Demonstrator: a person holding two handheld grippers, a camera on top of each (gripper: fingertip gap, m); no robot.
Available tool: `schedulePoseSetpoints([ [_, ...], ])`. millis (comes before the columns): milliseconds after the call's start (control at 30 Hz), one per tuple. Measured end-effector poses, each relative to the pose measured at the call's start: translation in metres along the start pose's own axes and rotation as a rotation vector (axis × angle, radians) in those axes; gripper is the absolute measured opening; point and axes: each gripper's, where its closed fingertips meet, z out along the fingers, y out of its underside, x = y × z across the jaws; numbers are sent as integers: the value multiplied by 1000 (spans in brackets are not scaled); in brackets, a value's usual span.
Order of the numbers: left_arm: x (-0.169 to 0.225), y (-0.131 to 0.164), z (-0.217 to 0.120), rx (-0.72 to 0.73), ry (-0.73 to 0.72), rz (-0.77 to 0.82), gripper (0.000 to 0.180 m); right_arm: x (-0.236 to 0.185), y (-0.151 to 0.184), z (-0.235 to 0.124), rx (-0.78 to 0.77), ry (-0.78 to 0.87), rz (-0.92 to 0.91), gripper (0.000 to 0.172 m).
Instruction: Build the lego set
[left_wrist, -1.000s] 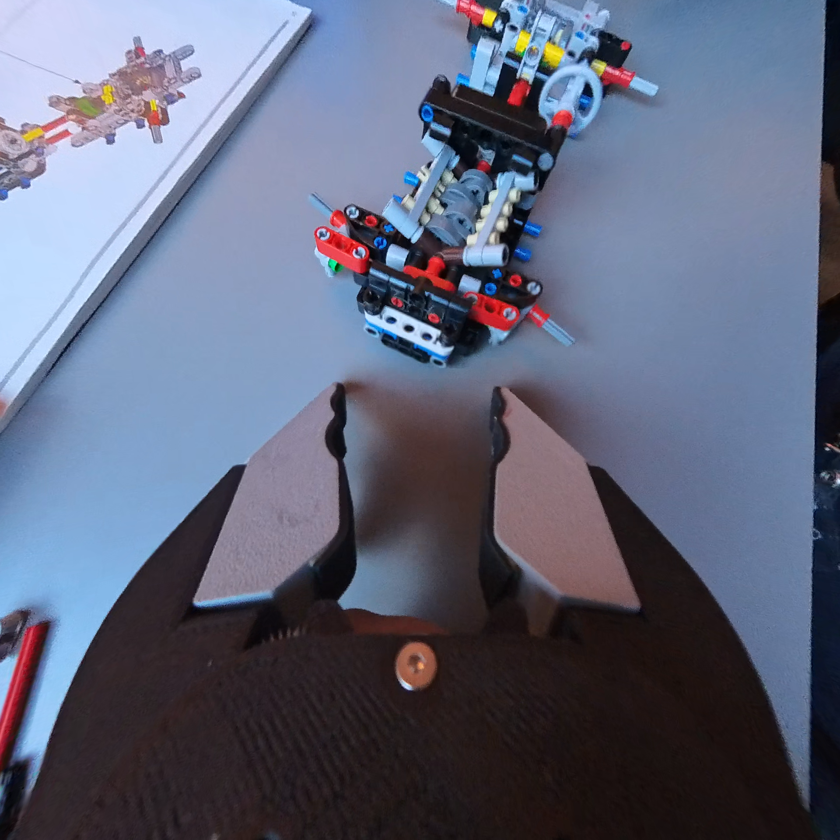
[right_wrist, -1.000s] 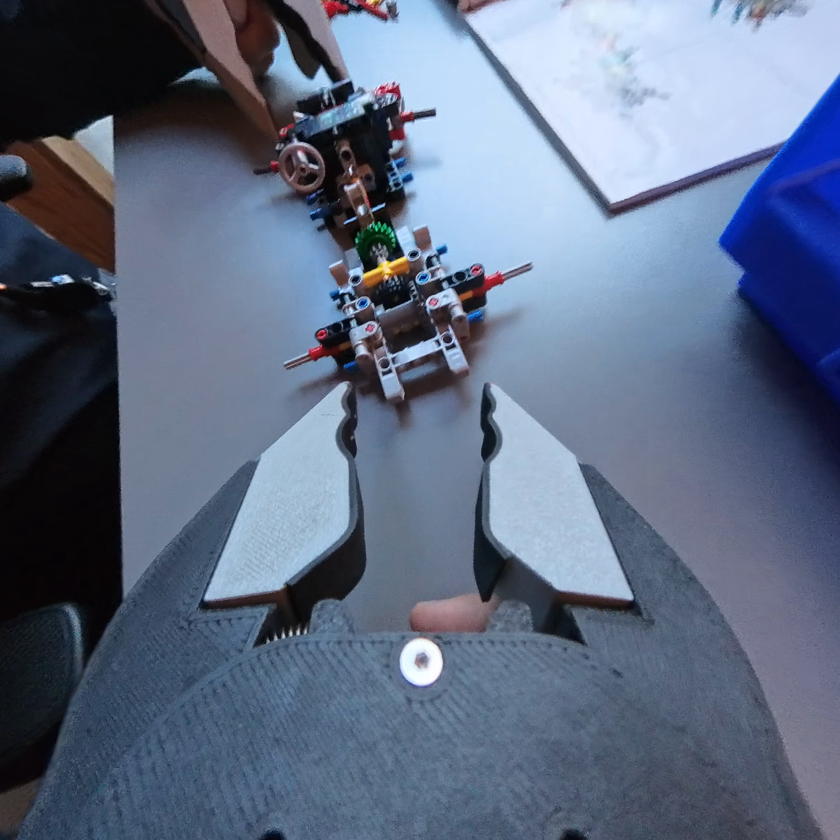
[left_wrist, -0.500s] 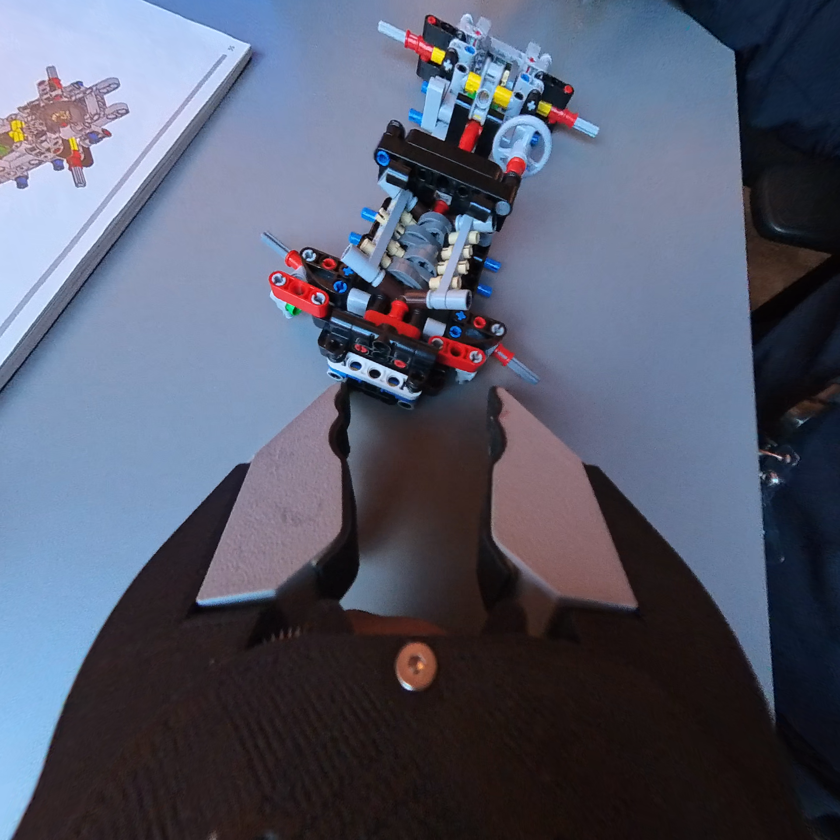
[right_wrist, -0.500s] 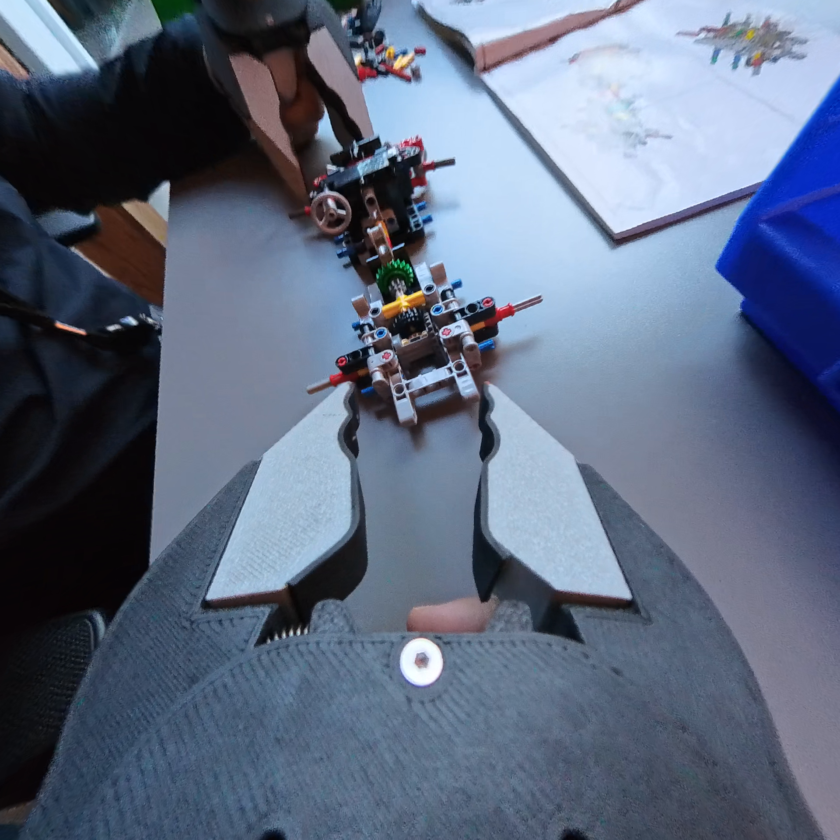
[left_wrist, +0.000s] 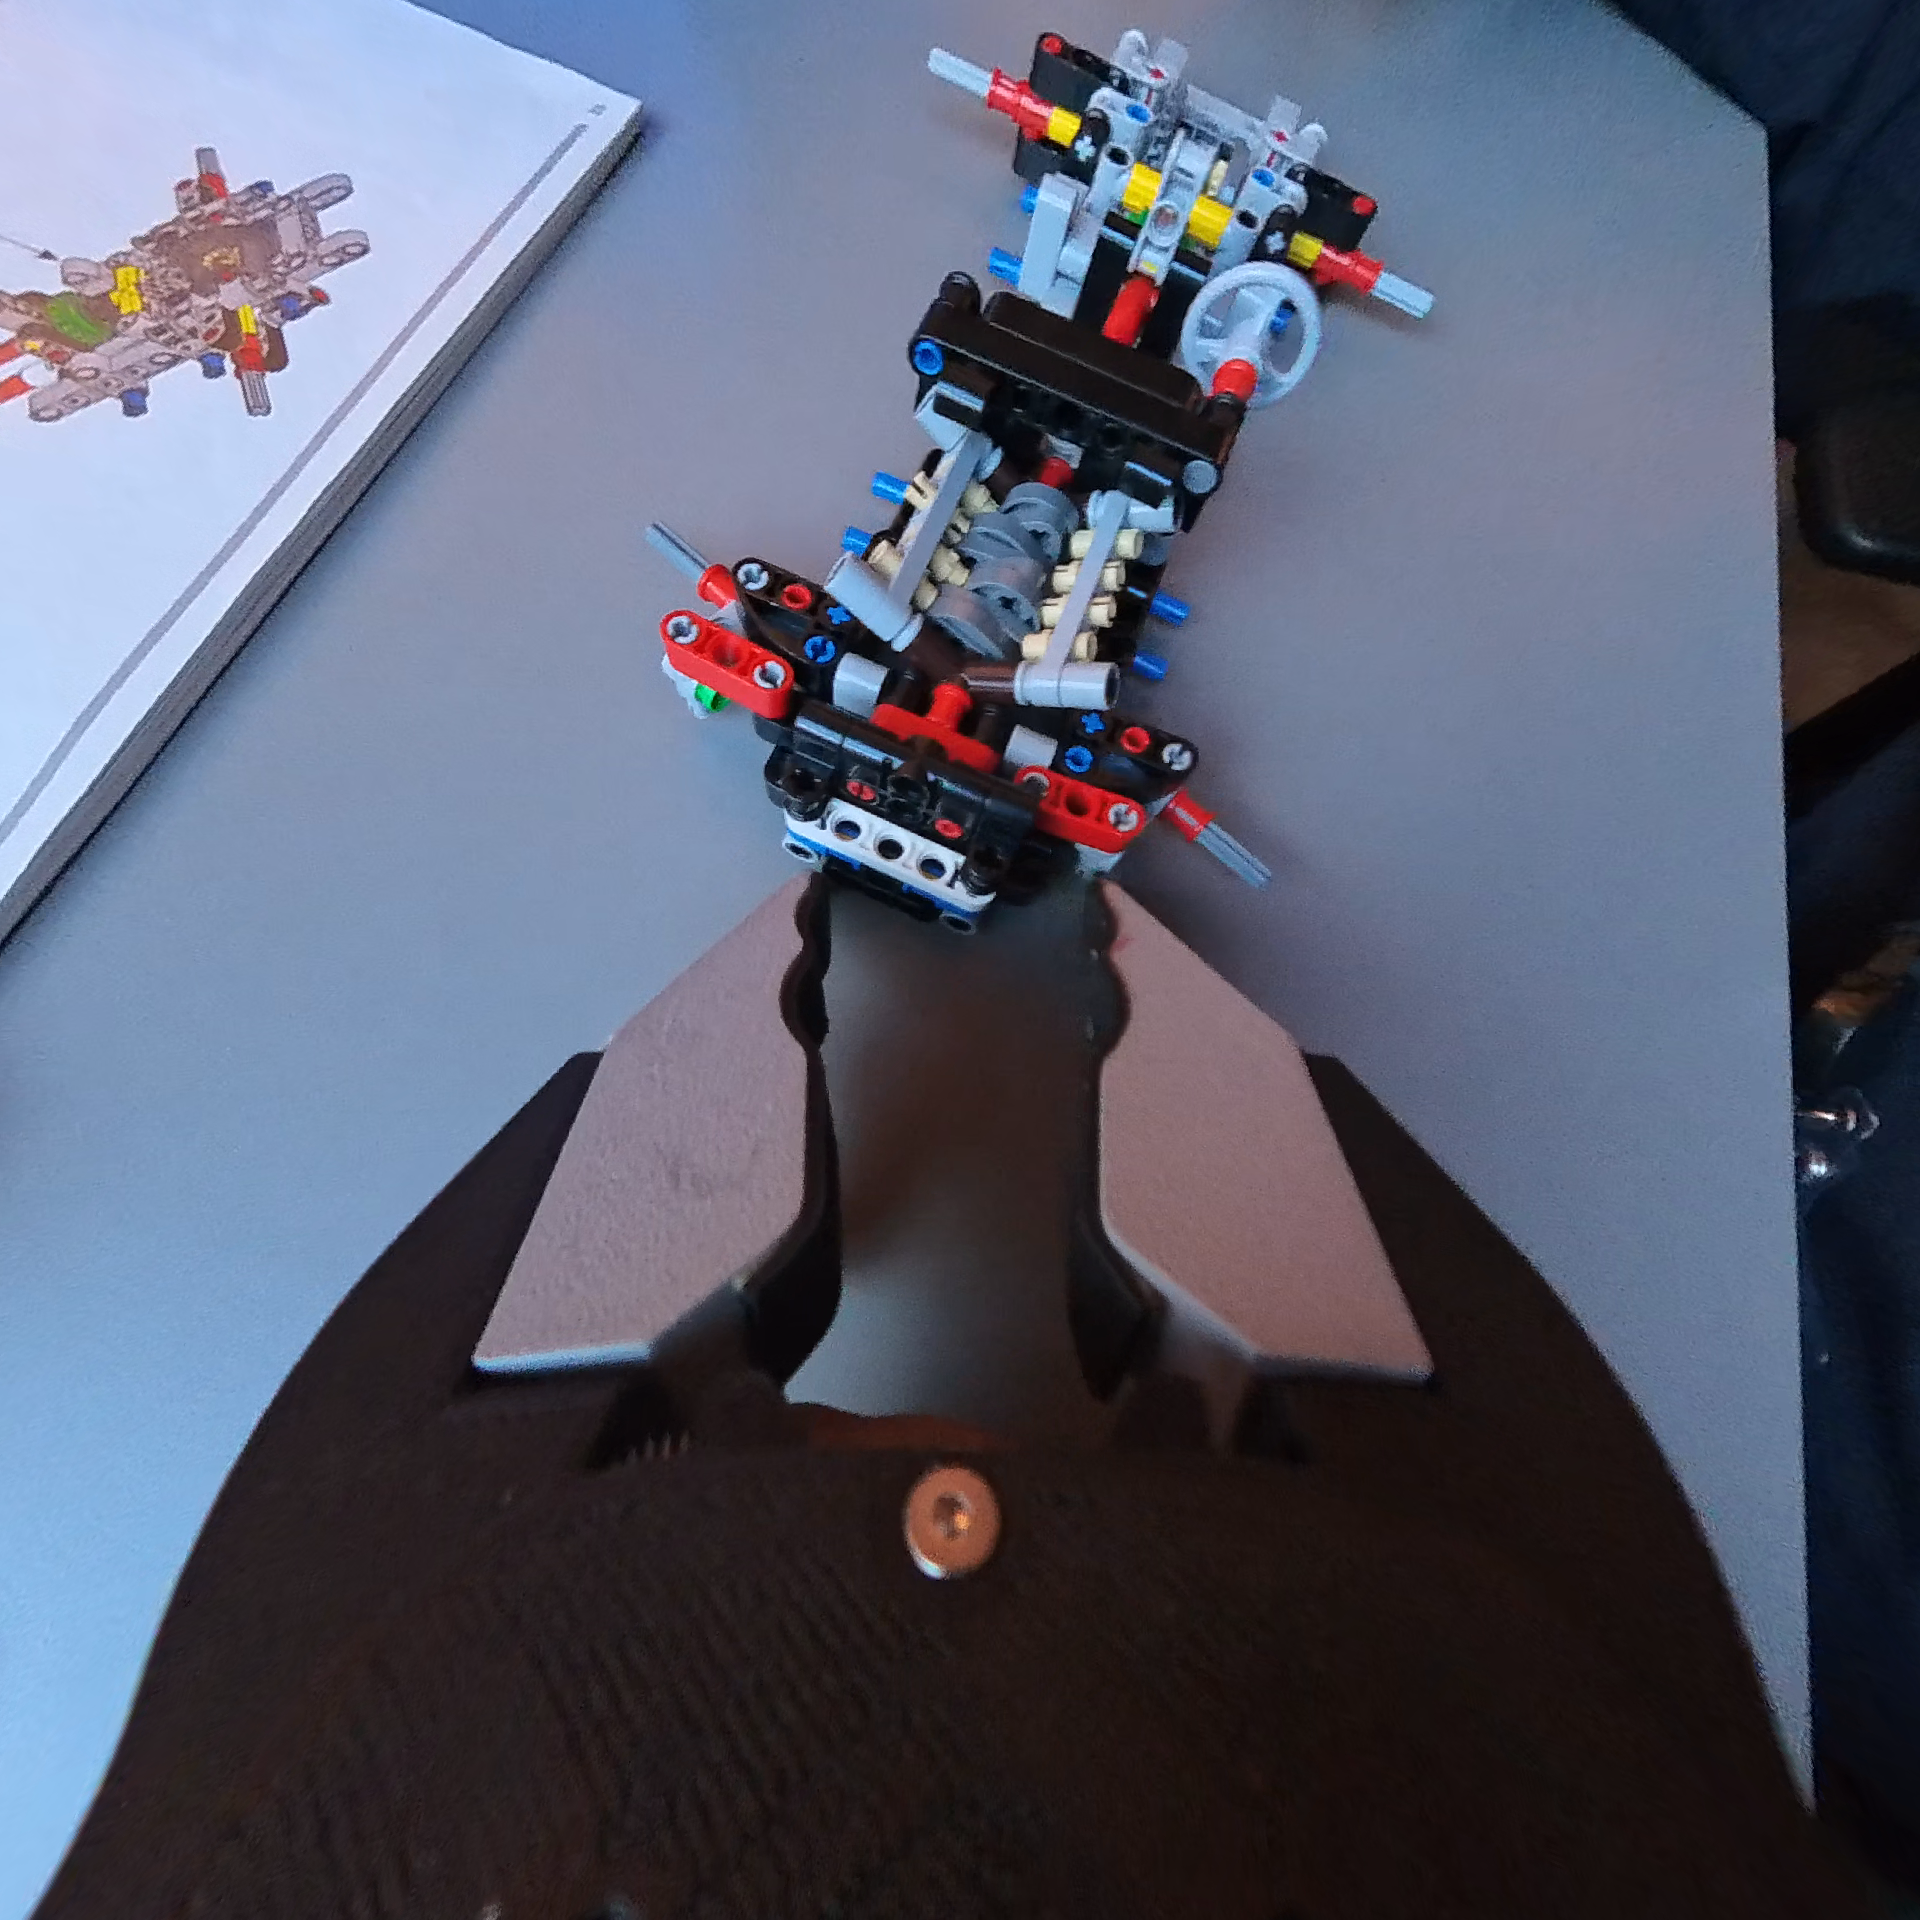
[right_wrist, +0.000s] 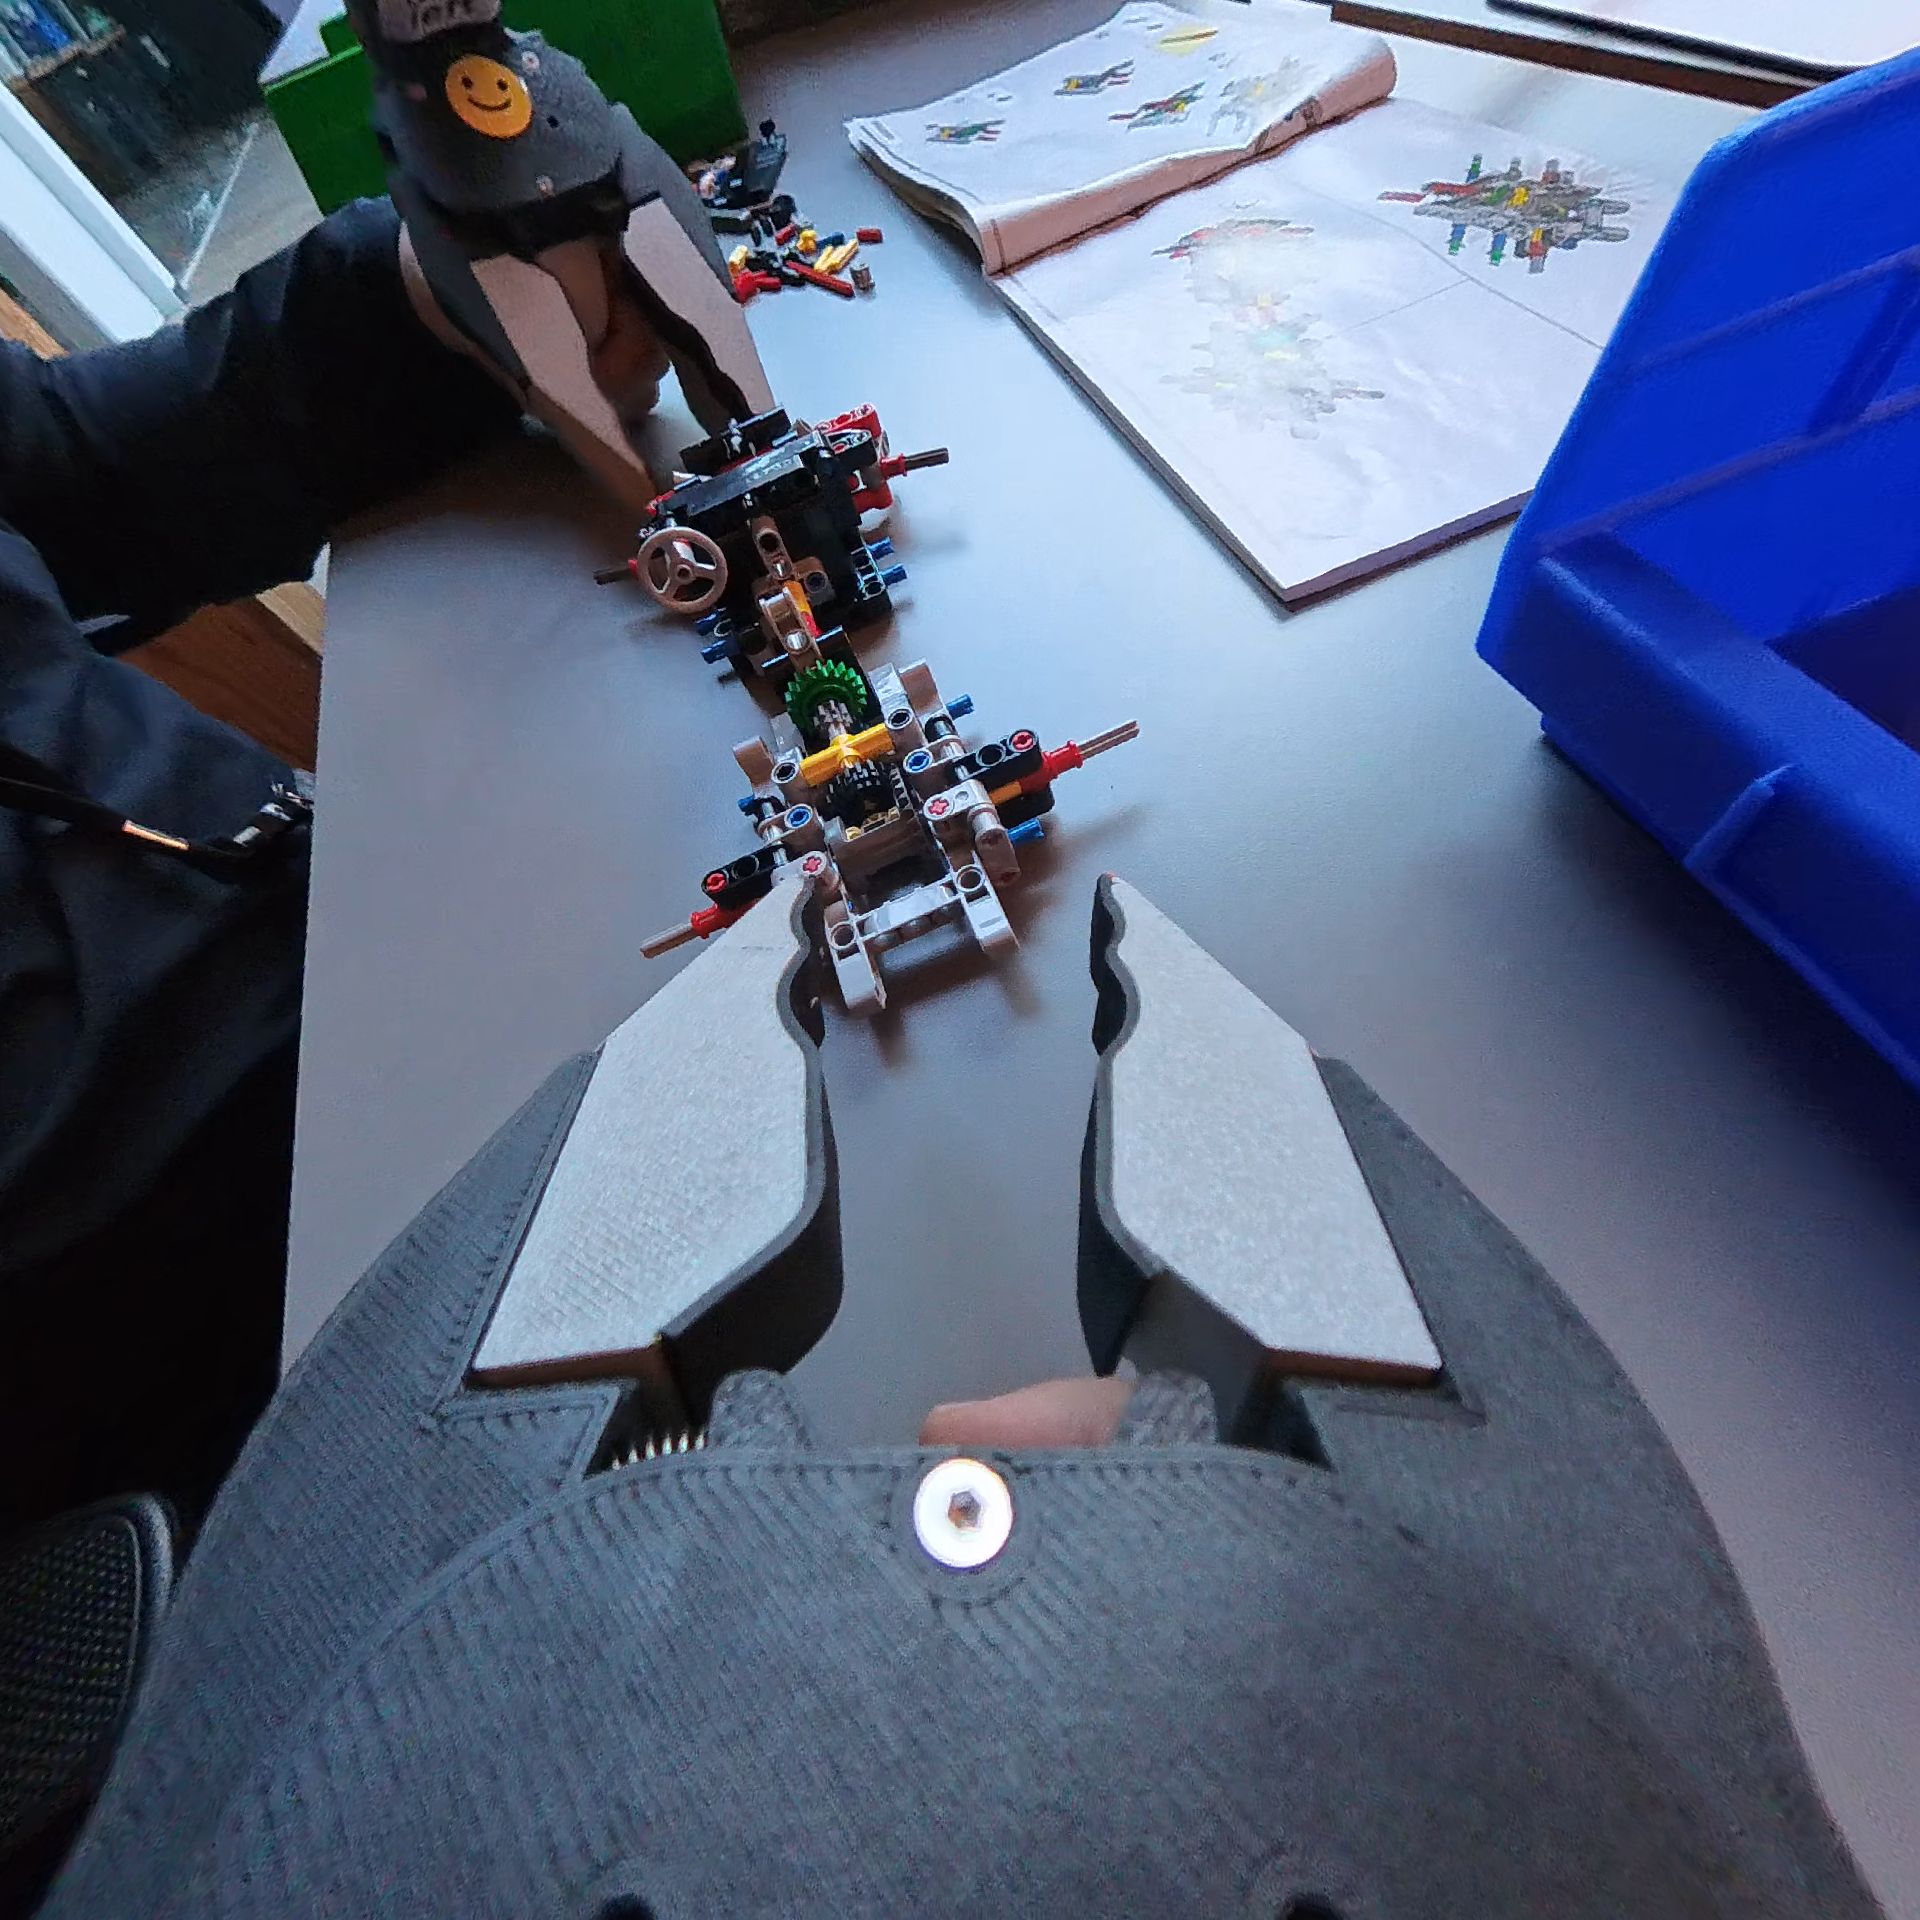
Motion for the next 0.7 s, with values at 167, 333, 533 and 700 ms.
schedulePoseSetpoints([
  [167,1,0,0,-1,-2,7,48,0,-2,0,8,-16,11,45],
  [333,15,-7,8,10,72,-12,60,4,-14,-2,81,-37,22,37],
  [533,24,-13,18,0,40,4,47,14,-19,-22,174,49,27,37],
  [700,8,-7,8,10,-16,-45,44,4,20,-31,-16,51,58,38],
])
